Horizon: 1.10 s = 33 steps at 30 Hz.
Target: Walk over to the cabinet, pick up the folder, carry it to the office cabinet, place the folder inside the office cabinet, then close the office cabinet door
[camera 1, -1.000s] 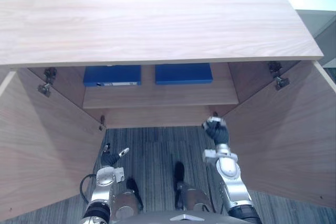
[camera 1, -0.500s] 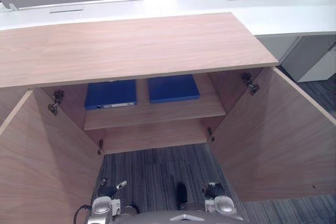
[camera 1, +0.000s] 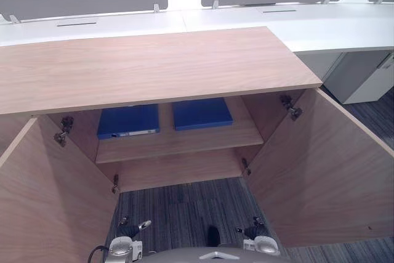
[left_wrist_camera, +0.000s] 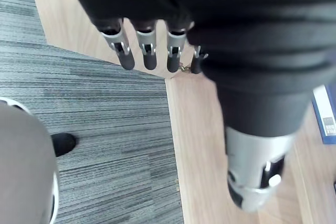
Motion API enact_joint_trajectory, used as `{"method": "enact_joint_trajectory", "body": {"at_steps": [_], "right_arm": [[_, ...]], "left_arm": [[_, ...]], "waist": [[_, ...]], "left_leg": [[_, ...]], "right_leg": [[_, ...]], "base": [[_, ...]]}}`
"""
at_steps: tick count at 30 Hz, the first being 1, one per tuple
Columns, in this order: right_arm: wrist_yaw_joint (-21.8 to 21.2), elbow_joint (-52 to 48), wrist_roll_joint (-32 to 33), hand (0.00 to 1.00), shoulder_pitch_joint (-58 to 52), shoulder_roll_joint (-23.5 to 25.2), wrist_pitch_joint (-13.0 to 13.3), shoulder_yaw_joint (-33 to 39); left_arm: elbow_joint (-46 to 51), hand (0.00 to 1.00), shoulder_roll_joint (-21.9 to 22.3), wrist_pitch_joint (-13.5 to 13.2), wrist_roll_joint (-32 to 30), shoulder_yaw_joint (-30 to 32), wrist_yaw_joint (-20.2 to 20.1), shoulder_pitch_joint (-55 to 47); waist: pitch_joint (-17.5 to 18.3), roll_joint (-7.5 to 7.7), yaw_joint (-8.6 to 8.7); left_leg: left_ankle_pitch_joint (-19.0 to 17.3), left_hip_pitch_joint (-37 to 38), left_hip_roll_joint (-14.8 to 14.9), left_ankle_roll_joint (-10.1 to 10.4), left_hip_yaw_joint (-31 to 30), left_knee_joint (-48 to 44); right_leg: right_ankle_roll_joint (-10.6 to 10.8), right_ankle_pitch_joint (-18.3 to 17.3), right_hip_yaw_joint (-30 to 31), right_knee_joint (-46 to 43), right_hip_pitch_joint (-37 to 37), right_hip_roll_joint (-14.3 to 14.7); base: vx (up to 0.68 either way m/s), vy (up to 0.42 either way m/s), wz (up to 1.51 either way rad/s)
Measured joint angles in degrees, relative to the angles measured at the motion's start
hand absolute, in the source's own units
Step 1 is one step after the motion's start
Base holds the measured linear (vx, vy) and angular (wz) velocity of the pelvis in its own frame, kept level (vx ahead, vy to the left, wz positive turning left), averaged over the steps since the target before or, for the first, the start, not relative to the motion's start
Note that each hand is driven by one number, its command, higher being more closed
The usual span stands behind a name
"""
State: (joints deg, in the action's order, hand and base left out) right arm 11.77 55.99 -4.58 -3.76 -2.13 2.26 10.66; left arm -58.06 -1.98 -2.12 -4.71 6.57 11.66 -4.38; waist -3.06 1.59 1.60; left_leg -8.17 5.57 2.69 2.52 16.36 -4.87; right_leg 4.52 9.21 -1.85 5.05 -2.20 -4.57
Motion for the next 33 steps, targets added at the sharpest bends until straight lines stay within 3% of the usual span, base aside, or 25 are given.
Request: {"method": "enact_joint_trajectory", "body": {"at_steps": [8, 14, 20, 29, 33], "right_arm": [[1.53, -1.41, 5.20, 0.00, -0.42, -0.44, -0.05, 8.26], [4.82, -15.33, 14.11, 0.00, -2.58, -1.02, 0.29, 20.57], [8.34, -26.16, 16.85, 0.00, 0.57, -4.07, 1.59, 27.54], [10.23, -30.25, 17.72, 0.00, 9.23, -12.47, 3.25, 29.02], [9.63, -29.75, 17.75, 0.00, 12.81, -19.70, 3.77, 25.15]], "left_arm": [[-0.02, 0.00, -1.01, 1.03, -0.11, 0.06, -0.83, 0.99], [0.15, 0.00, -2.75, 1.53, -0.06, 0.29, -0.87, 2.76], [1.28, 0.00, -2.73, 1.53, -0.05, 0.68, -0.89, 4.58], [1.37, 0.00, -2.51, 1.49, -0.06, 0.54, -2.05, 5.11], [1.38, 0.00, -2.54, 0.87, -0.06, -0.07, -2.20, 4.95]], "waist": [[0.01, -0.31, 1.27], [0.29, -2.47, 4.19], [-0.88, -4.77, 6.71], [-2.96, -7.88, 8.79], [-3.90, -9.25, 9.36]], "left_leg": [[-3.06, 1.15, 0.07, -0.46, 6.64, -0.86], [-5.10, 2.65, 0.26, -0.47, 11.92, -0.96], [-5.99, 3.42, 0.19, -0.21, 14.23, -0.75], [-6.23, 2.94, 0.49, 0.20, 17.54, -0.84], [-6.23, 2.37, 0.77, 0.21, 17.85, -0.99]], "right_leg": [[0.34, 0.12, 6.08, -0.01, -1.98, 1.16], [0.28, 0.23, 11.45, -0.34, -3.59, 2.99], [0.30, 0.85, 15.27, -0.27, -5.06, 4.05], [-0.09, 0.93, 18.44, 0.04, -7.46, 5.08], [-0.12, 0.93, 18.53, 0.04, -8.07, 5.42]], "base": [[0.00, 0.025, -0.43], [0.01, 0.009, -0.51], [-0.03, -0.023, -0.39], [-0.05, -0.068, -0.22], [-0.01, -0.079, -0.04]]}}
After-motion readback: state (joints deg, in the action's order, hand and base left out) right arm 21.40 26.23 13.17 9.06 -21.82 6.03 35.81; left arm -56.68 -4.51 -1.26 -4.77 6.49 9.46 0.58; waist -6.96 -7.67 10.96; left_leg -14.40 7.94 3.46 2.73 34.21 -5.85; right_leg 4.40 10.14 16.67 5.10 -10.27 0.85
